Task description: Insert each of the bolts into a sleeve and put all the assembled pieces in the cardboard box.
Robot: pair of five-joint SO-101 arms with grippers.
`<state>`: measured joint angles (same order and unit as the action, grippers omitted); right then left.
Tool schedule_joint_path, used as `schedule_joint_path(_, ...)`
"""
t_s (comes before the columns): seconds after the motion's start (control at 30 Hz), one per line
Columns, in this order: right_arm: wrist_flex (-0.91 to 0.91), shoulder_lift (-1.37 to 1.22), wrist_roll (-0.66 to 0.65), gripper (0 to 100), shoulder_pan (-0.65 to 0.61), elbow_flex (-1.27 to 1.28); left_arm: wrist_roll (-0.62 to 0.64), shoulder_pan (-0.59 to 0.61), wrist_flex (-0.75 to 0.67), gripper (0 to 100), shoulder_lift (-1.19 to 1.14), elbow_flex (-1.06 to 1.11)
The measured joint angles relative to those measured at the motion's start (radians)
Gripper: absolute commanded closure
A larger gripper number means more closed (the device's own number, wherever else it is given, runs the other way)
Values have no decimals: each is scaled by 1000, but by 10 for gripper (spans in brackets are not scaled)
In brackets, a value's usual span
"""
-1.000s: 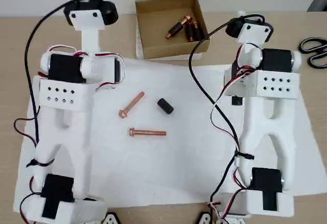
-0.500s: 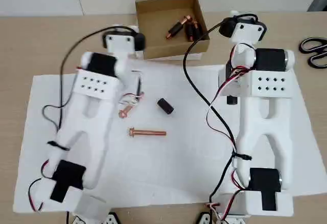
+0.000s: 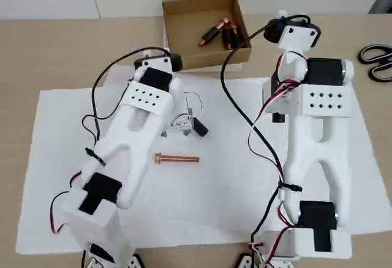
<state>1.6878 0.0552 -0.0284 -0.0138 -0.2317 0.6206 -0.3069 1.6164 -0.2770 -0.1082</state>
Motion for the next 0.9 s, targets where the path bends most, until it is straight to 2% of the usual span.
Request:
schedule_joint_path(0.17, -15, 0, 0, 995, -2, 0, 6, -71, 21, 721, -43, 0)
schedule_joint_path(0.3, -18, 0, 0, 995, -2, 0, 91, -126, 44, 721, -46, 0)
schedule_joint_path(0.53, -18, 0, 0, 995, -2, 0, 138, -127, 107, 721, -46, 0)
schedule_joint_path(0.9, -21, 0, 0, 995, -2, 0, 141, -87, 114, 720, -46, 0)
